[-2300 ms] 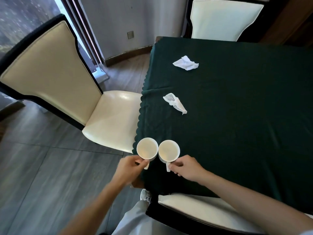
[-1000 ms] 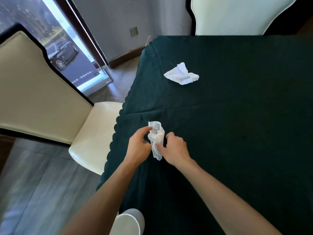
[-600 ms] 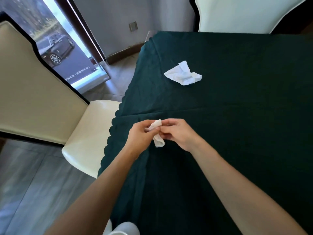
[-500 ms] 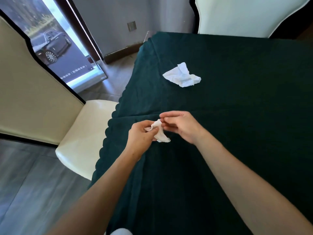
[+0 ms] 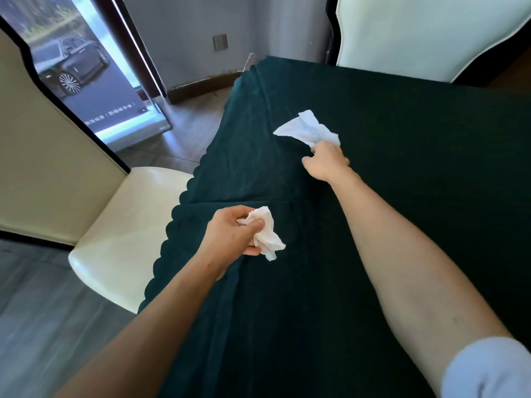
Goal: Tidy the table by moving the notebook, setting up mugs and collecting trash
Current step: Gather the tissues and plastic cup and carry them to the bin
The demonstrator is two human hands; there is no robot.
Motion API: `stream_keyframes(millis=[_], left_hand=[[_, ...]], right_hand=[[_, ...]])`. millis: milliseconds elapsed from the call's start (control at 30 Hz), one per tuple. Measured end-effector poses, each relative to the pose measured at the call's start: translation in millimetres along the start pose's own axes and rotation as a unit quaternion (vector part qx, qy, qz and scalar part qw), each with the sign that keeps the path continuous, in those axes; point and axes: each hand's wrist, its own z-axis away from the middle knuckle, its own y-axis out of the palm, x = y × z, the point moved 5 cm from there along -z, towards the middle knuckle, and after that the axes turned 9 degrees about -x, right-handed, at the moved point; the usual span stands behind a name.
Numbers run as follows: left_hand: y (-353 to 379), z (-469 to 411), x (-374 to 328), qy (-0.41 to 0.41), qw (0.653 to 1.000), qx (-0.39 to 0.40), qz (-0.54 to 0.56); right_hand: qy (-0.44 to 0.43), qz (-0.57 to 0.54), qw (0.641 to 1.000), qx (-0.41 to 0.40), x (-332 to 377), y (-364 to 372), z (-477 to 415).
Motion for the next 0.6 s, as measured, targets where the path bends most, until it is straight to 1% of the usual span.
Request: stream_keyframes(millis=[167,267,367,433,600], left_hand=[[-14.7,8.4,-12.0,0.01,1.0,-0.012,0.005],[-31.8,26.5,-18.9,0.019,1.0,-0.006,-0.006],[-43.3,50.4,-23.7,0.024,1.0,0.006,-0.008],[-49.9,68.3,-29.6,0.028,1.0,0.01,0.005],[-58.2,118.9,-51.0,0.042,0.994,0.037,0.09]], right_hand=[[-0.015,-0.112,0.989,-0.098,1.0,-24.6,36.8],[-0.027,-0.165,0.979,-0.117,2.0,-50.6,73.1],[-0.013,-0.238,0.965,-0.108,1.0,-78.5,108.4],[-0.004,-0.312,0.947,-0.078,3.8,-95.4,138.1],[-0.021,-0.439,0.898,-0.016,16.3,-138.1,224.6]])
